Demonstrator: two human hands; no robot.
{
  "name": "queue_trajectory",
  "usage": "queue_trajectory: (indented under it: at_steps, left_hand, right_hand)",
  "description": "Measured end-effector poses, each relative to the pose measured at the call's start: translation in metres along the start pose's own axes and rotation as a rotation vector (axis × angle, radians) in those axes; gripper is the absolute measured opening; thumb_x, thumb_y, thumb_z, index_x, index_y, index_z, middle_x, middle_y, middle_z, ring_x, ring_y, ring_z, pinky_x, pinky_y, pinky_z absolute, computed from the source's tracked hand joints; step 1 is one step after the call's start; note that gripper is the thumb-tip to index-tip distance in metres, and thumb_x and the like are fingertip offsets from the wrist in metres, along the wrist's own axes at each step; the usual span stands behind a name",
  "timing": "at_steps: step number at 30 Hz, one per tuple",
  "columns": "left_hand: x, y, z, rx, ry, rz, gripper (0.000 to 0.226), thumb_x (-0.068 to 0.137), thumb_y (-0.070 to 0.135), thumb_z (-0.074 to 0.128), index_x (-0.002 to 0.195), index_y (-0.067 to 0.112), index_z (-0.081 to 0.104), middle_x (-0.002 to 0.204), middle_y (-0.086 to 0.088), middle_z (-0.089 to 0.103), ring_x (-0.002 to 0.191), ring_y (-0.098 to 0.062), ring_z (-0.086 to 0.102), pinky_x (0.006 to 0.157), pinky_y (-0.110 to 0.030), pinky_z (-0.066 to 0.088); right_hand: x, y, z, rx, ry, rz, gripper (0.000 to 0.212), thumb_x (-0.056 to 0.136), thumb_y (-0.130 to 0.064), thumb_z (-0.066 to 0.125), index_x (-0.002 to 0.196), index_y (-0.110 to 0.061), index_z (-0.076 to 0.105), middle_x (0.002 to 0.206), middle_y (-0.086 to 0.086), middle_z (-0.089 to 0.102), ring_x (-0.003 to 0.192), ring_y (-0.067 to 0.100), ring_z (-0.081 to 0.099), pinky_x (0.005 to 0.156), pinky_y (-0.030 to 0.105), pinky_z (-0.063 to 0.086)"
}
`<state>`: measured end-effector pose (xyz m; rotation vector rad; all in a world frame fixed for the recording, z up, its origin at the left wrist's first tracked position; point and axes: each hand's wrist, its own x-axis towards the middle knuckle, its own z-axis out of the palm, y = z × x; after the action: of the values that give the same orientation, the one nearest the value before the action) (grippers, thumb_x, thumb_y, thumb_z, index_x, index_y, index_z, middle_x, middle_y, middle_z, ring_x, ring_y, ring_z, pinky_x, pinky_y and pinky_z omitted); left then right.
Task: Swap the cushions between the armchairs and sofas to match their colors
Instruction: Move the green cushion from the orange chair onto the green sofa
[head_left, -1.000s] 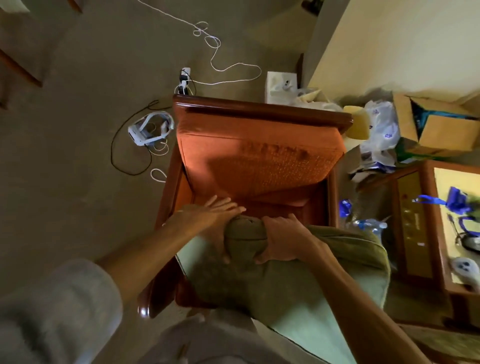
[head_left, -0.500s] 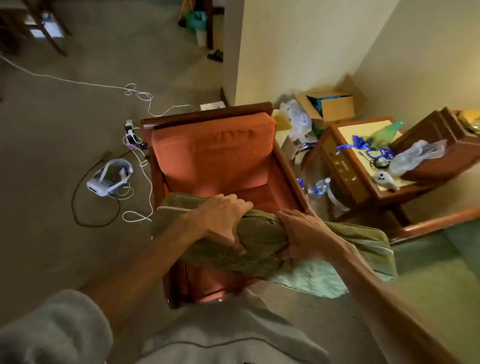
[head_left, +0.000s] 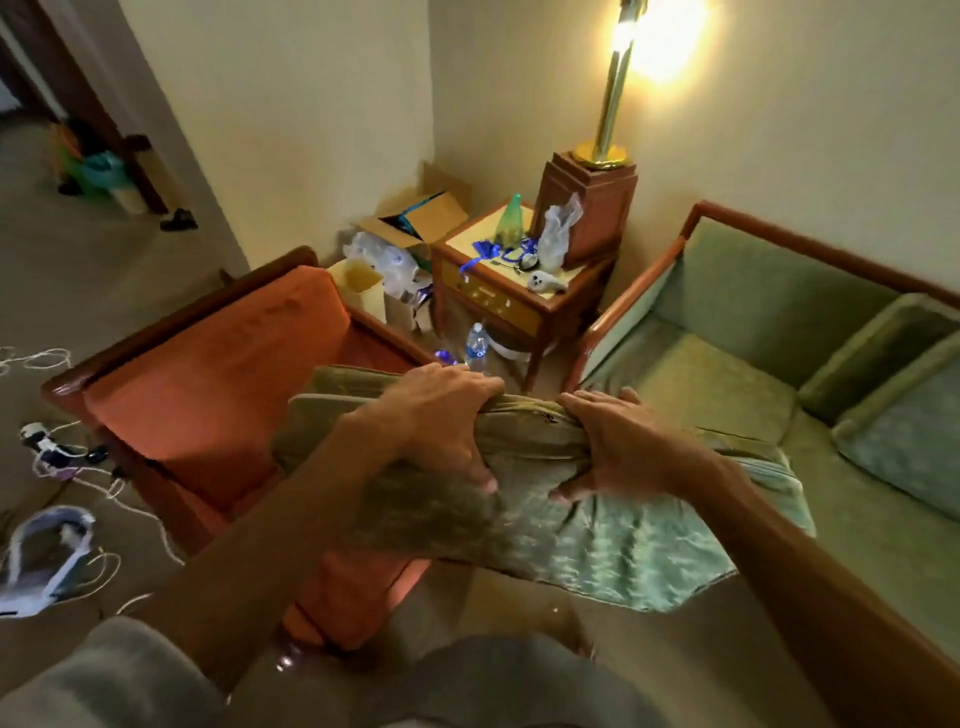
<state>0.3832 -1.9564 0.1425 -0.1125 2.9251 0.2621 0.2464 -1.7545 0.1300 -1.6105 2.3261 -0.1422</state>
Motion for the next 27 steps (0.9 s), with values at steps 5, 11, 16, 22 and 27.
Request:
queue_trajectory:
  at_steps: [5,11,16,22,27]
  left_hand:
    - [0.083,0.085,-0.010,0.076,0.007,0.134,0.081,0.048,0.085,0.071,0.109,0.035,0.053,0.108,0.013,0.063,0.095,-0.013,0.055,0.090,-0.038,0.046]
    - [0.185,0.201,-0.016,0.095,-0.009,0.277,0.076,0.051,0.081,0.073,0.108,0.035,0.050,0.105,0.015,0.059,0.097,-0.011,0.055,0.089,-0.037,0.045]
    - [0.274,0.276,-0.018,0.029,-0.019,0.347,0.070,0.050,0.079,0.075,0.099,0.039,0.046,0.096,0.020,0.053,0.088,-0.007,0.049,0.078,-0.033,0.040]
    - [0.382,0.315,-0.019,0.012,-0.011,0.432,0.068,0.049,0.080,0.073,0.097,0.041,0.044,0.092,0.023,0.049,0.087,-0.005,0.046,0.074,-0.031,0.033]
    - [0.483,0.323,-0.017,0.027,0.006,0.507,0.070,0.047,0.083,0.070,0.097,0.040,0.044,0.089,0.022,0.047,0.084,-0.006,0.045,0.074,-0.031,0.031]
  right_hand:
    - [-0.072,0.084,-0.015,0.059,0.078,0.128,0.079,0.058,-0.067,0.082,0.123,-0.037,0.049,0.111,-0.017,0.056,0.099,0.006,0.050,0.090,0.035,0.039]
    - [-0.155,0.198,-0.028,0.026,0.157,0.271,0.083,0.059,-0.067,0.082,0.125,-0.028,0.051,0.110,-0.010,0.055,0.089,0.007,0.046,0.082,0.030,0.043]
    - [-0.202,0.293,-0.043,0.021,0.201,0.392,0.084,0.056,-0.072,0.079,0.119,-0.026,0.050,0.111,-0.009,0.054,0.094,0.009,0.046,0.087,0.037,0.046]
    - [-0.209,0.386,-0.061,-0.012,0.238,0.486,0.090,0.057,-0.073,0.079,0.124,-0.022,0.048,0.115,-0.007,0.050,0.099,0.011,0.042,0.093,0.033,0.040]
    - [-0.181,0.467,-0.065,-0.020,0.215,0.572,0.101,0.060,-0.075,0.077,0.135,-0.018,0.041,0.125,-0.004,0.046,0.111,0.015,0.043,0.104,0.037,0.038]
